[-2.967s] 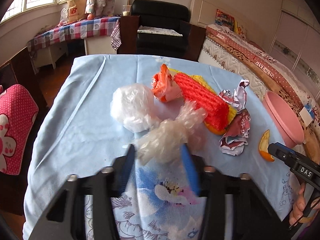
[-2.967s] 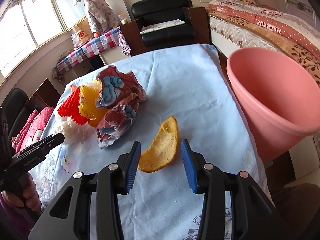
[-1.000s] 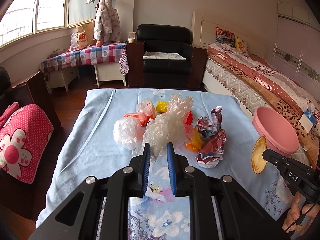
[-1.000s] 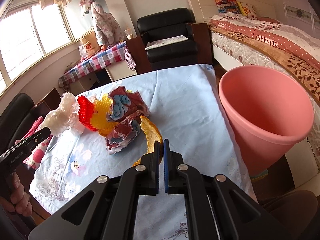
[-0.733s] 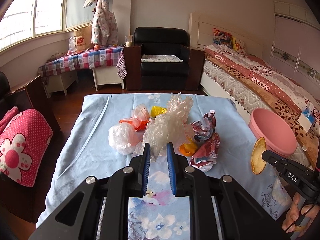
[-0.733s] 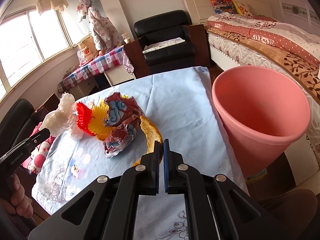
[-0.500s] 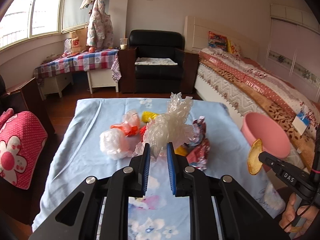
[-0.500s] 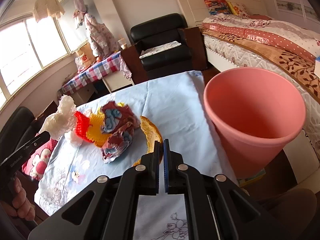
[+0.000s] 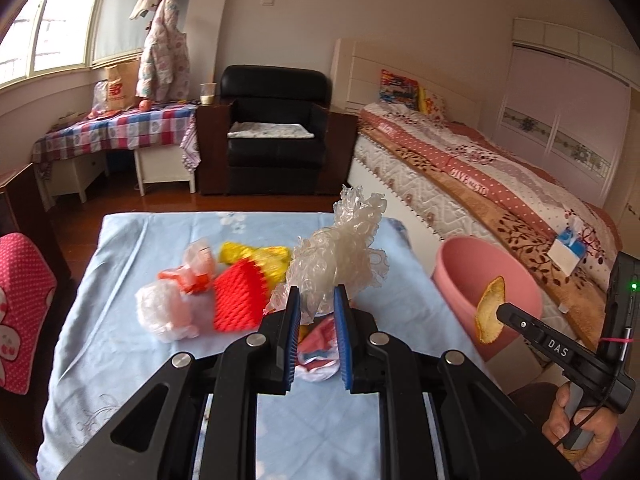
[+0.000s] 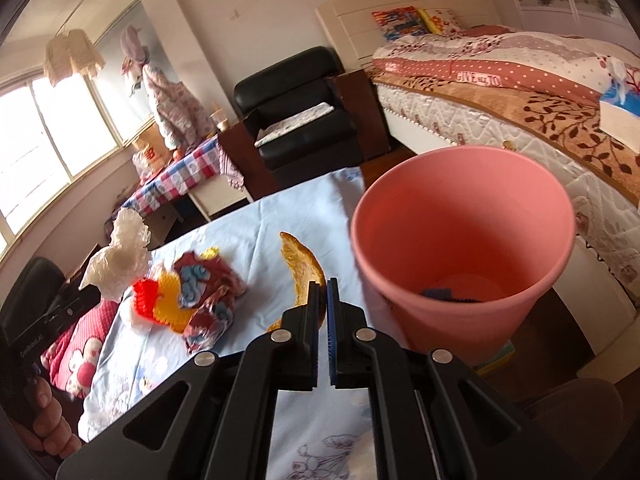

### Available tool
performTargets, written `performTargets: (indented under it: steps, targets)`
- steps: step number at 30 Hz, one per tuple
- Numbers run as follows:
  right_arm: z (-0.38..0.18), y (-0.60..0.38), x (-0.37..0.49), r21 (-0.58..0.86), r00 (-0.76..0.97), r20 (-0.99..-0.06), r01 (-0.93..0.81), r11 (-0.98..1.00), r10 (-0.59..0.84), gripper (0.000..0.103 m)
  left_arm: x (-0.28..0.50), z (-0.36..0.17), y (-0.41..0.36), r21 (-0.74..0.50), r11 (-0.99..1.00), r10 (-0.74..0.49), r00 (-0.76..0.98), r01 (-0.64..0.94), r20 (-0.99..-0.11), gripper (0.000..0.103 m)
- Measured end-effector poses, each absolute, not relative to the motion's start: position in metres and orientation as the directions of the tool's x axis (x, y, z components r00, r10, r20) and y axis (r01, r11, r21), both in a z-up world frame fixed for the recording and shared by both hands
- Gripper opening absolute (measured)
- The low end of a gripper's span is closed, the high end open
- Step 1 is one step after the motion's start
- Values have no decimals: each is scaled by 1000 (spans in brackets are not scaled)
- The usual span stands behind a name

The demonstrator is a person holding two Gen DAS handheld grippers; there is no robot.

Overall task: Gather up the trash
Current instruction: 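Carry the bread crust into the pink bucket and open the right gripper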

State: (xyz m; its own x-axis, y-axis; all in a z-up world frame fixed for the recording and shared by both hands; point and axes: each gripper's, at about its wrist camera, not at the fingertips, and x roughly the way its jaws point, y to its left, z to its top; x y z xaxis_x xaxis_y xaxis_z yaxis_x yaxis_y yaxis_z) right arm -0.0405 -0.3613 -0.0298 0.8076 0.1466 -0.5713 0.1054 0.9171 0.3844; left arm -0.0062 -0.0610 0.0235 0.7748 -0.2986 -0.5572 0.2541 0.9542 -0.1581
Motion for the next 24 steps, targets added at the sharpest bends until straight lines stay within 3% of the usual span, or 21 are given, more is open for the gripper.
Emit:
performTargets:
  steps: [24]
  targets:
    - [-38, -454, -40, 377, 815, -574, 351, 857, -82, 4, 43, 13, -215, -191, 822, -536, 613, 537, -580, 16]
